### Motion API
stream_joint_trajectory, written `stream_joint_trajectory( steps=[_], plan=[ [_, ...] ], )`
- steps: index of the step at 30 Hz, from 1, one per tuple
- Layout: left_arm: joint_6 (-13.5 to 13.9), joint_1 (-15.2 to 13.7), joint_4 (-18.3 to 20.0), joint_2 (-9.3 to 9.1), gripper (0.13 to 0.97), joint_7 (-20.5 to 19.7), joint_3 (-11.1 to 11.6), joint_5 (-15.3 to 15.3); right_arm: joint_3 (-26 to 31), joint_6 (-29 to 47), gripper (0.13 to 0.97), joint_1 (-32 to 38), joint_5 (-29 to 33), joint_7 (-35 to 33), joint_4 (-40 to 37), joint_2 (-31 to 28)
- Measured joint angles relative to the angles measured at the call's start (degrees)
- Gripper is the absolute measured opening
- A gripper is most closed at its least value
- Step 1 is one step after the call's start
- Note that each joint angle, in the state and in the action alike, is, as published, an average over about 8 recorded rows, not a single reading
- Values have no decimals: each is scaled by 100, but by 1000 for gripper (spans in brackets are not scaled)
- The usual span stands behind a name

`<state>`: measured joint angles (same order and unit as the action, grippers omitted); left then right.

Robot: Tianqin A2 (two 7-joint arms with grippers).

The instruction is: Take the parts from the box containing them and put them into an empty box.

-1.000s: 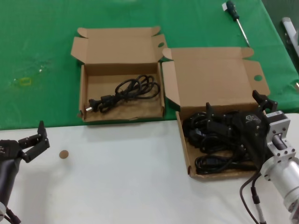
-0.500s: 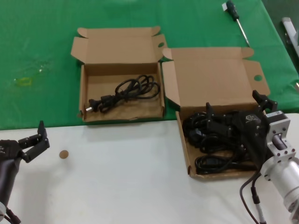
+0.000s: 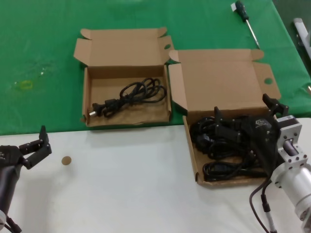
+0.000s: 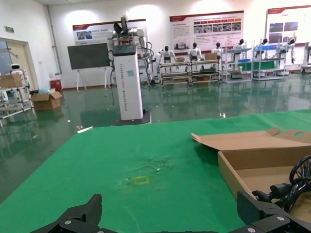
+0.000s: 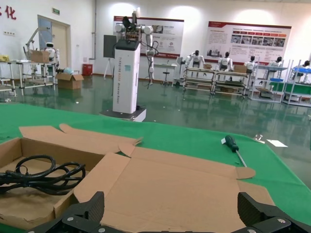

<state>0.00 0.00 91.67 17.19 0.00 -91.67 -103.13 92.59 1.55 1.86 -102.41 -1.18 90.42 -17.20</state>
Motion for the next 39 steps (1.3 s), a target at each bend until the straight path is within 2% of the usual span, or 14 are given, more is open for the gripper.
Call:
stream_joint_trajectory(
  steps=[39],
  plan=[
    [0, 0, 0, 0, 966, 0, 0, 0, 0, 0, 966, 0, 0, 0, 0, 0]
  ],
)
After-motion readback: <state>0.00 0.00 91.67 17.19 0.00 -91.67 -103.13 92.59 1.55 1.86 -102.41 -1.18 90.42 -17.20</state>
